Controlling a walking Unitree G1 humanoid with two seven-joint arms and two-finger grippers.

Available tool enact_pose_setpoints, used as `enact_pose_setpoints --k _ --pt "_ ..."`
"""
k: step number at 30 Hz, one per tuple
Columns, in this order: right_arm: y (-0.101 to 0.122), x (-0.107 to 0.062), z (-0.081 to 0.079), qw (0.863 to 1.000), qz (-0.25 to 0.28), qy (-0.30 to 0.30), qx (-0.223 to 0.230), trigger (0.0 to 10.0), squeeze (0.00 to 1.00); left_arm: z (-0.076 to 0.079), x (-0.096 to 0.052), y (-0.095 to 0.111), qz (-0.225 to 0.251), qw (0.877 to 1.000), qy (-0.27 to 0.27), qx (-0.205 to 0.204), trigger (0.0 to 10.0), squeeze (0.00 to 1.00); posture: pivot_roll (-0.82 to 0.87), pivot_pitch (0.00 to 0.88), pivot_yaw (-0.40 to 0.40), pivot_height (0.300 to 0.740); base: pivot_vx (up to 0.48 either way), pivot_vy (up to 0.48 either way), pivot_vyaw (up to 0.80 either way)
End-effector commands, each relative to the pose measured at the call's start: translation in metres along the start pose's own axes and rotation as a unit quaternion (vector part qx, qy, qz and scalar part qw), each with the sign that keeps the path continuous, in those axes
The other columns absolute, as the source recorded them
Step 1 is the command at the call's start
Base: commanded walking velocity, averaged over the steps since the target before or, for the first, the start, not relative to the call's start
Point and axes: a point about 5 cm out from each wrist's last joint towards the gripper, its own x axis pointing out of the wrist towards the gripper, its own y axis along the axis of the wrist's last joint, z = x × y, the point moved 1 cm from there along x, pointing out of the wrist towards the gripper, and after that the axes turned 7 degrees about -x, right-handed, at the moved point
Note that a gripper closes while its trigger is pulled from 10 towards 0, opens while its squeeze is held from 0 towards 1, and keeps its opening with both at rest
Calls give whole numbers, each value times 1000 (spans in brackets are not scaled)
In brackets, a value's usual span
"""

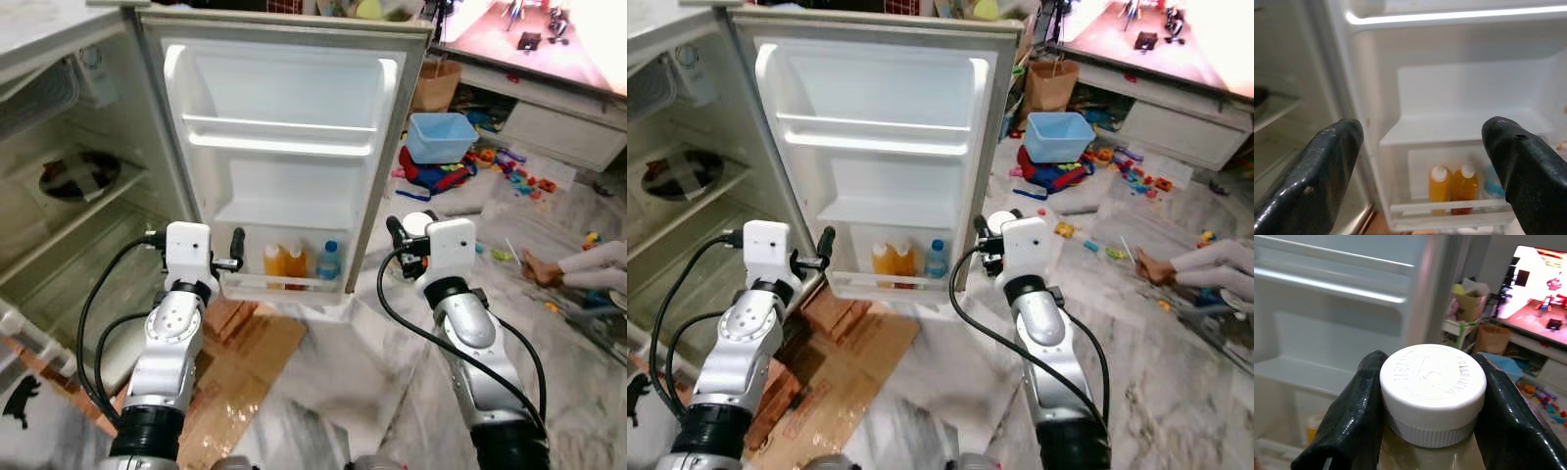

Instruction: Restocking fridge

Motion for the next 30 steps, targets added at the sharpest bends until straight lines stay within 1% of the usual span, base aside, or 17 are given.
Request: enact_pose_setpoints --k 1,2,3,4,6,9,10,14,25,27,30 --pt "5 -1 12 1000 15 -17 -7 10000 0 5 1 -2 -6 1000 0 2 10000 0 7 0 -31 740 446 0 0" --pt "5 -1 12 1000 15 -16 -8 10000 0 4 1 -3 -9 1000 4 4 10000 0 7 0 -33 740 446 0 0" --pt "5 -1 13 1000 15 -16 -6 10000 0 2 1 -2 -4 1000 22 6 10000 0 7 0 -33 740 0 0 0" --pt "5 -1 12 1000 15 -16 -5 10000 0 2 1 -2 -2 1000 26 6 10000 0 7 0 -33 740 0 0 0" --pt "5 -1 12 1000 16 -15 -6 10000 0 2 1 -2 -5 999 29 13 10000 0 9 0 -34 740 0 0 0" --pt "4 -1 11 1000 15 -14 -7 10000 0 2 1 -2 -5 1000 26 11 10000 0 10 0 -33 740 0 0 0" --pt "5 -1 10 1000 17 -10 -11 10000 0 2 0 -1 2 1000 29 12 10000 0 9 0 -35 740 0 -352 0" --pt "6 -1 9 1000 23 -3 -16 10000 0 3 1 0 4 999 32 12 10000 0 8 0 -36 740 0 -436 0" --pt "7 1 9 1000 27 1 -16 10000 0 2 2 -2 -2 999 42 19 10000 0 8 0 -36 740 0 -462 667" --pt "8 1 9 1000 27 2 -16 10000 0 2 2 -2 -3 999 44 19 10000 0 8 0 -37 740 0 -458 456" --pt "7 1 9 1000 27 2 -14 10000 0 1 2 -3 -3 999 48 18 10000 0 9 0 -39 740 0 -458 0"
